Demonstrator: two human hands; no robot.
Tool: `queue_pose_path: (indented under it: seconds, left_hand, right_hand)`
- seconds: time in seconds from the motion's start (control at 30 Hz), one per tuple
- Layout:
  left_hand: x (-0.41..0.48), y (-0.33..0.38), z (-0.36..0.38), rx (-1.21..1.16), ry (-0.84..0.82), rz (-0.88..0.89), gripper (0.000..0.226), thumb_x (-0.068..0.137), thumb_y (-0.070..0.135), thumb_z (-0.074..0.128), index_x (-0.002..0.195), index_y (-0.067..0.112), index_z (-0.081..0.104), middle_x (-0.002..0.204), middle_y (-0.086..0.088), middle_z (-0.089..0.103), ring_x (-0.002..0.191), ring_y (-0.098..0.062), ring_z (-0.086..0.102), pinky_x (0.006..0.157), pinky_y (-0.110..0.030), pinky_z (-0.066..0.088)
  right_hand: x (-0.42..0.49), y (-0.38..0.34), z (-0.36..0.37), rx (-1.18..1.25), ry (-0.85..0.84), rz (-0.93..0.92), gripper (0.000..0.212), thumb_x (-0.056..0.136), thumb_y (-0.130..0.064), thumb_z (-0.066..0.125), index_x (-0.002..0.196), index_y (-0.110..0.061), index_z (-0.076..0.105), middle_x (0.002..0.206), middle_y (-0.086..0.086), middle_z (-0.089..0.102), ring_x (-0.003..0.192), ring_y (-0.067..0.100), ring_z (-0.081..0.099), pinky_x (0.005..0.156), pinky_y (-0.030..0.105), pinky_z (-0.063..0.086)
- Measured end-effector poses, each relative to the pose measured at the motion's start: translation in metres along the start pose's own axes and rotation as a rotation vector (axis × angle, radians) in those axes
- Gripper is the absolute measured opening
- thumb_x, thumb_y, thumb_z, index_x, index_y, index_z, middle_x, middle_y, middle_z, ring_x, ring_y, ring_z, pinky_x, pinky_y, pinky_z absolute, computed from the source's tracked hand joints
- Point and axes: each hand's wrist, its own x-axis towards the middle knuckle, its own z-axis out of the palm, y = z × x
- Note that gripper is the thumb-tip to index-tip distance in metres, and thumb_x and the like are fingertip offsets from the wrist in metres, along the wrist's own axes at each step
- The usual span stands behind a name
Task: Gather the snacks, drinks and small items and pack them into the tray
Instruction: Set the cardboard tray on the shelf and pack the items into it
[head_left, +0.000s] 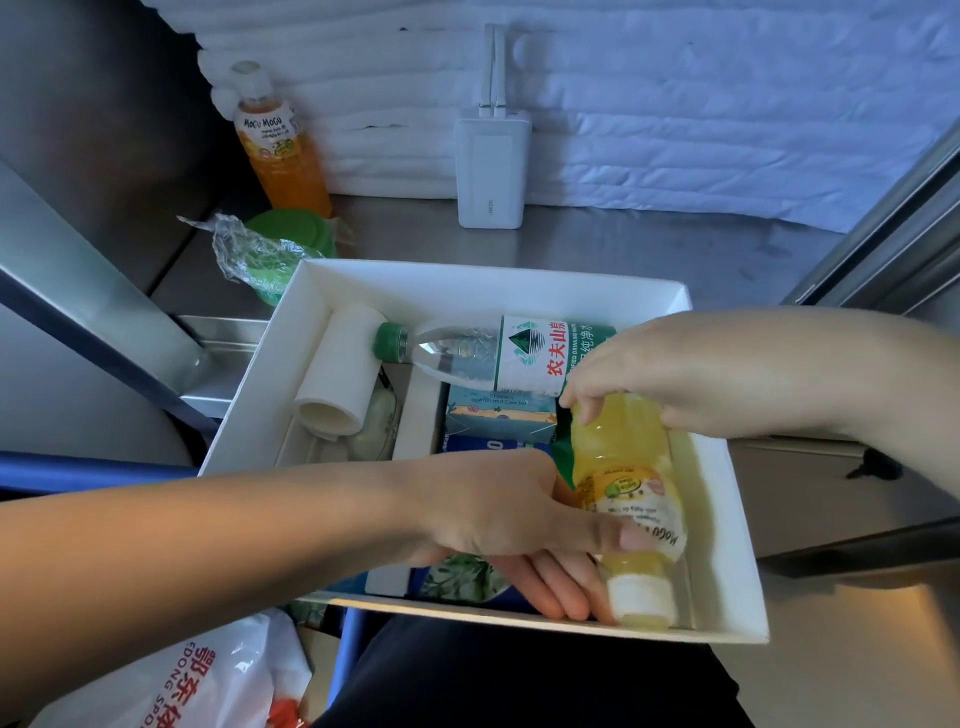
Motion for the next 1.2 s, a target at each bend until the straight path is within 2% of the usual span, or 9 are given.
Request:
queue_pose_path:
  seconds: [0.1, 0.2, 0.33, 0.47, 0.57, 0.7, 0.9, 1.1, 1.2]
  left_hand:
    - [0.012, -0.003, 0.01, -0.041, 0.017, -0.041, 0.047, 0.083, 0.045, 0.064, 0.095, 0.001, 0.068, 0.079, -0.001, 0.073, 0.064, -0.006, 0.065, 0.061, -0.016, 0.053]
    - [0.02, -0.004, 0.015, 0.113, 0.173, -0.092, 0.031, 0.088, 0.038, 0.061, 0.079, 0.008, 0.065, 0.064, 0.001, 0.071, 0.054, -0.006, 0.063, 0.052, -0.017, 0.052]
    - [0.015, -0.001, 0.012, 0.182, 0.115, 0.009, 0.044, 0.089, 0.039, 0.06, 0.105, -0.001, 0.065, 0.088, 0.0, 0.074, 0.064, -0.002, 0.062, 0.061, -0.013, 0.052]
    - [0.016, 0.001, 0.014, 0.304, 0.137, 0.013, 0.044, 0.088, 0.043, 0.06, 0.104, 0.002, 0.066, 0.082, 0.003, 0.073, 0.064, -0.001, 0.062, 0.06, -0.012, 0.051]
    - [0.014, 0.001, 0.012, 0.436, 0.189, 0.015, 0.05, 0.083, 0.055, 0.059, 0.101, 0.009, 0.066, 0.081, 0.006, 0.073, 0.069, -0.007, 0.067, 0.061, -0.013, 0.052]
    - [0.012, 0.003, 0.006, 0.491, 0.174, 0.01, 0.052, 0.083, 0.061, 0.053, 0.101, 0.013, 0.064, 0.083, 0.01, 0.073, 0.078, -0.011, 0.069, 0.063, -0.012, 0.053]
    - [0.017, 0.001, 0.005, 0.496, 0.19, -0.011, 0.052, 0.084, 0.059, 0.054, 0.098, 0.011, 0.067, 0.079, 0.01, 0.073, 0.069, -0.005, 0.067, 0.061, -0.013, 0.053]
    - [0.025, -0.003, 0.004, 0.549, 0.189, -0.029, 0.053, 0.084, 0.058, 0.055, 0.098, 0.009, 0.069, 0.085, 0.003, 0.074, 0.081, -0.015, 0.069, 0.065, -0.015, 0.054]
    - [0.026, -0.003, 0.003, 0.567, 0.197, -0.037, 0.054, 0.083, 0.06, 0.055, 0.099, 0.009, 0.068, 0.086, 0.003, 0.074, 0.08, -0.015, 0.069, 0.063, -0.015, 0.052]
  right_hand:
    - [0.002, 0.002, 0.004, -0.005, 0.02, -0.005, 0.054, 0.074, -0.007, 0.063, 0.113, -0.044, 0.056, 0.112, -0.025, 0.047, 0.104, -0.002, 0.043, 0.089, 0.018, 0.039]
    - [0.002, 0.004, 0.005, 0.001, 0.027, 0.0, 0.054, 0.075, -0.006, 0.062, 0.113, -0.044, 0.056, 0.114, -0.025, 0.048, 0.105, -0.002, 0.043, 0.089, 0.018, 0.039]
    - [0.001, 0.006, 0.007, 0.012, 0.023, 0.003, 0.054, 0.075, -0.004, 0.06, 0.112, -0.044, 0.056, 0.115, -0.026, 0.048, 0.106, -0.003, 0.043, 0.09, 0.018, 0.038]
    - [-0.003, 0.009, 0.01, 0.006, 0.038, 0.006, 0.054, 0.076, -0.003, 0.058, 0.11, -0.043, 0.056, 0.116, -0.027, 0.048, 0.109, -0.003, 0.044, 0.091, 0.018, 0.038]
    - [-0.006, 0.011, 0.009, 0.028, 0.03, 0.004, 0.05, 0.076, -0.004, 0.059, 0.101, -0.047, 0.055, 0.121, -0.028, 0.049, 0.114, -0.003, 0.043, 0.096, 0.021, 0.038]
    - [-0.009, 0.01, 0.006, 0.096, -0.001, 0.012, 0.044, 0.072, -0.024, 0.074, 0.08, -0.058, 0.048, 0.123, -0.031, 0.047, 0.115, -0.007, 0.043, 0.099, 0.029, 0.04]
    - [-0.003, 0.006, 0.009, -0.004, 0.033, 0.008, 0.041, 0.069, -0.028, 0.077, 0.079, -0.05, 0.045, 0.118, -0.024, 0.049, 0.111, 0.003, 0.046, 0.092, 0.032, 0.043]
    - [0.0, 0.004, 0.023, -0.14, 0.096, 0.004, 0.046, 0.069, -0.026, 0.076, 0.084, -0.044, 0.037, 0.11, -0.022, 0.043, 0.104, 0.002, 0.04, 0.075, 0.021, 0.038]
    - [-0.001, 0.002, 0.025, -0.136, 0.098, 0.001, 0.047, 0.07, -0.024, 0.075, 0.085, -0.045, 0.036, 0.106, -0.023, 0.04, 0.102, 0.002, 0.039, 0.079, 0.025, 0.042]
